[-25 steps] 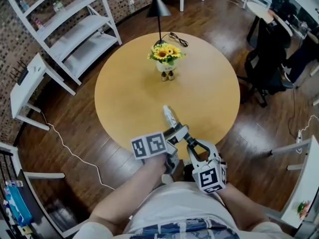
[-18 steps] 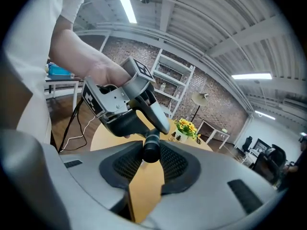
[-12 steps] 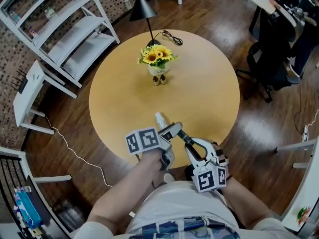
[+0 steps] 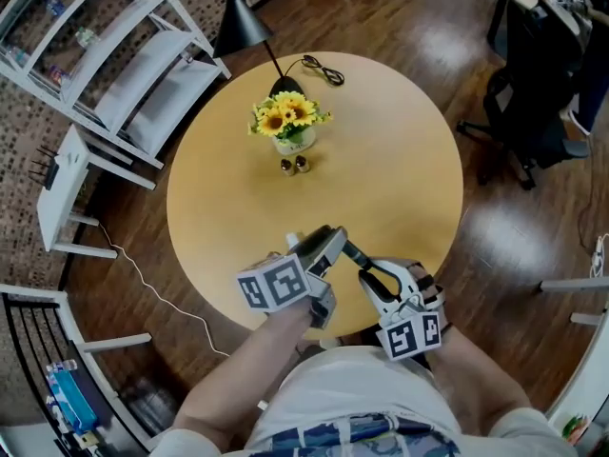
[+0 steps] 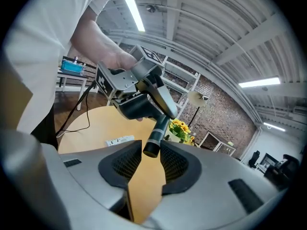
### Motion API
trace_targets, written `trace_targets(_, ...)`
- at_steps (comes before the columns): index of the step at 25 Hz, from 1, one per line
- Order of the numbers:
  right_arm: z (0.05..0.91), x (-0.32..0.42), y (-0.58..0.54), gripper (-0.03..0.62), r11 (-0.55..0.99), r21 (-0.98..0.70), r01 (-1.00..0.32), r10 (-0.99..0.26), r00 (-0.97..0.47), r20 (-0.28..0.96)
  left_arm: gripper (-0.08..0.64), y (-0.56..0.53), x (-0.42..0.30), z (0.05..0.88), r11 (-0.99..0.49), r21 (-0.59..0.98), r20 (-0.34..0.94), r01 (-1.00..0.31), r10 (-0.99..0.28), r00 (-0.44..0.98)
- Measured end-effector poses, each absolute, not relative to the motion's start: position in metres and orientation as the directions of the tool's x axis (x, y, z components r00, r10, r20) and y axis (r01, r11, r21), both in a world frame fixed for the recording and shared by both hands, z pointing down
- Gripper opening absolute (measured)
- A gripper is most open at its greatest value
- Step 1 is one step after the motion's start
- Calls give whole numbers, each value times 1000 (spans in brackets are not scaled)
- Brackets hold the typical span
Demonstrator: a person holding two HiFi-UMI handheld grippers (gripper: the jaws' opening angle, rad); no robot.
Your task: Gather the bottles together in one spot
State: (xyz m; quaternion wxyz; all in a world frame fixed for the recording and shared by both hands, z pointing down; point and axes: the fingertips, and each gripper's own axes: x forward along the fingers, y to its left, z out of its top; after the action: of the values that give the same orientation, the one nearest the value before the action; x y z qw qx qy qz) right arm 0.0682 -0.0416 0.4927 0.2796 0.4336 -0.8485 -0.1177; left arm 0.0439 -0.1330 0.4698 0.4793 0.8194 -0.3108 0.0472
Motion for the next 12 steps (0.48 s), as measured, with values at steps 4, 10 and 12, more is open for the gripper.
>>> trace_targets(4,509,84,-54,143,629,387,-674,-773,-488,407,175,-156,55,474,-436,616,413,-655,-530,741)
trace_targets(10,526,127,-68,143,614,218,-758,-756,-487,437,175,-206,80,482,-598,200,426,-776,-660,618)
trace_targets(12,532,143,-71,143,594,160,-789,-756,-479,446,174,-228,89,488,-616,59,399,-786,-707,584)
